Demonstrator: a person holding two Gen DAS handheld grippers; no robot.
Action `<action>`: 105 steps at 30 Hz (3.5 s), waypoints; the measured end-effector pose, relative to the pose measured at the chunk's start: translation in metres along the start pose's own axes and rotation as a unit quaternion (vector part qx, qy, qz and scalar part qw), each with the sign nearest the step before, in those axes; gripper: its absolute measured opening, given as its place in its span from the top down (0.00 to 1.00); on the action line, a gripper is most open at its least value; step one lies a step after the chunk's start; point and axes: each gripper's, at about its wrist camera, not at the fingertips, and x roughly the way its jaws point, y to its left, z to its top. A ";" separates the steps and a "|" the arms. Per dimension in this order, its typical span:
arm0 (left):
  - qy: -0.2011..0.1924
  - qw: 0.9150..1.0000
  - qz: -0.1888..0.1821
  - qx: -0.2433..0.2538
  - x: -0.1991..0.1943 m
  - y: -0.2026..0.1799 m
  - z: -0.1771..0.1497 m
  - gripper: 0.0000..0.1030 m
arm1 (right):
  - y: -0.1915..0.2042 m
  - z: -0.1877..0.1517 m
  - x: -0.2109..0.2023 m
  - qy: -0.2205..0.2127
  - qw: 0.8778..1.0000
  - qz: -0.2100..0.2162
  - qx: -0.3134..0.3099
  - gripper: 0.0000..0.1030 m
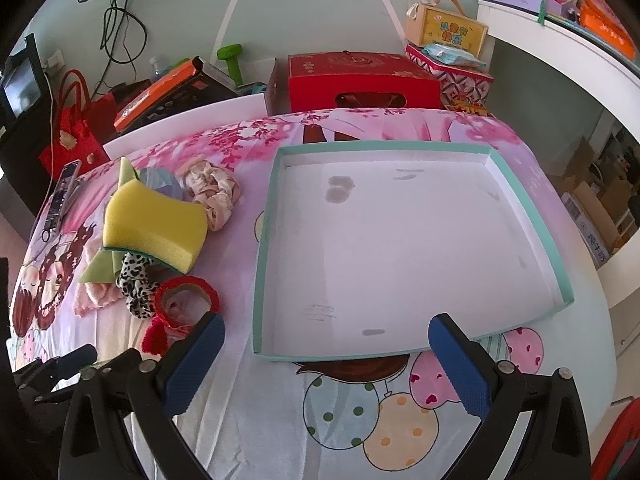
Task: Organize soft objects
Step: 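Grasp the green-white box with the left tool while the right tool grasps the red tape roll, then carry the box and tape into the white tray and open both tools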
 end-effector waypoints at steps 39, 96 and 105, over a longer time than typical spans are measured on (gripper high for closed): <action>-0.043 0.993 0.013 -0.110 -0.020 0.050 0.021 0.38 | 0.086 -0.002 0.080 0.081 0.985 0.151 -0.033 0.39; -0.109 0.969 -0.070 0.212 0.007 -0.215 0.050 0.38 | -0.168 0.048 0.031 0.005 0.957 -0.132 0.259 0.40; -0.138 0.963 -0.074 0.218 -0.002 -0.213 0.051 0.14 | -0.164 0.049 0.028 -0.001 0.958 -0.124 0.258 0.36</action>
